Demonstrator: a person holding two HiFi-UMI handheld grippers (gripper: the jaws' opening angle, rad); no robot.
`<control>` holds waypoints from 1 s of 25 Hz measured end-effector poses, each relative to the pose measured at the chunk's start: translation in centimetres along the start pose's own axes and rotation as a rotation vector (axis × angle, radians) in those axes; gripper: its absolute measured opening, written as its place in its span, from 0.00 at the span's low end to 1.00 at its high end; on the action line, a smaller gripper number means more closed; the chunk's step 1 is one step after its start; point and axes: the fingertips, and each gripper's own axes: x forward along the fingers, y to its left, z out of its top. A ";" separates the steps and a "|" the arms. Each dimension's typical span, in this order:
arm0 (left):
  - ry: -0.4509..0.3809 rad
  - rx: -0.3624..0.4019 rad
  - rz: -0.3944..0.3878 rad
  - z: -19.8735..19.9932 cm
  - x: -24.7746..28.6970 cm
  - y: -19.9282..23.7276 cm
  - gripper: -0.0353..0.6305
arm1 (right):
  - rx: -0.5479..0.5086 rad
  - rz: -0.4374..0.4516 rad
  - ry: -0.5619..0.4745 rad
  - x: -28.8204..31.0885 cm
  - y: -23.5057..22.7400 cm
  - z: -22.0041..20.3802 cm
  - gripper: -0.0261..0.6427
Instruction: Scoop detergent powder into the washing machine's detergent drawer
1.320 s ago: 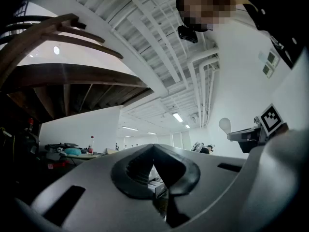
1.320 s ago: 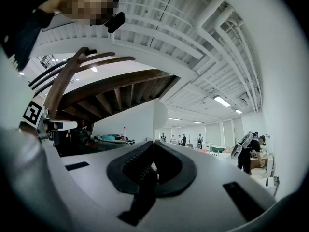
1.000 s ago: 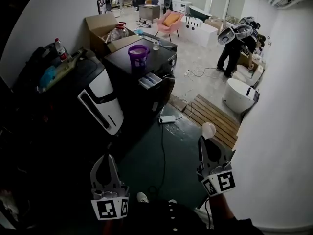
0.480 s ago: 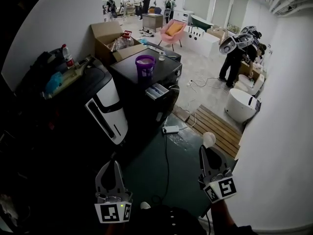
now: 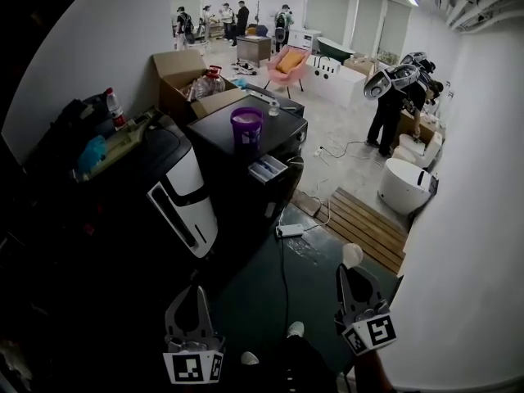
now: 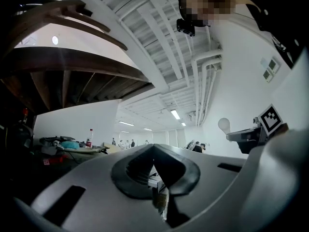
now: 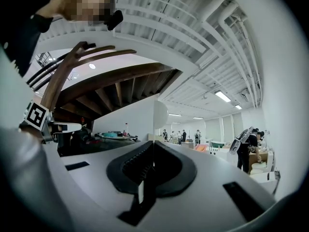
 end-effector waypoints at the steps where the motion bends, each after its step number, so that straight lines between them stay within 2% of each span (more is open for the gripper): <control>1: 0.004 -0.001 0.002 -0.3 0.3 0.0 0.07 | 0.004 0.000 0.001 0.3 -0.2 -0.3 0.09; 7: 0.018 -0.005 0.027 -1.1 2.8 -0.6 0.07 | 0.010 0.024 0.000 3.2 -2.1 -1.1 0.09; 16: 0.038 0.008 0.052 -1.9 8.2 -2.1 0.07 | 0.028 0.048 0.019 7.5 -6.8 -1.9 0.09; 25: 0.029 0.035 0.077 -2.4 14.3 -3.7 0.07 | 0.041 0.086 -0.006 12.5 -11.9 -2.3 0.09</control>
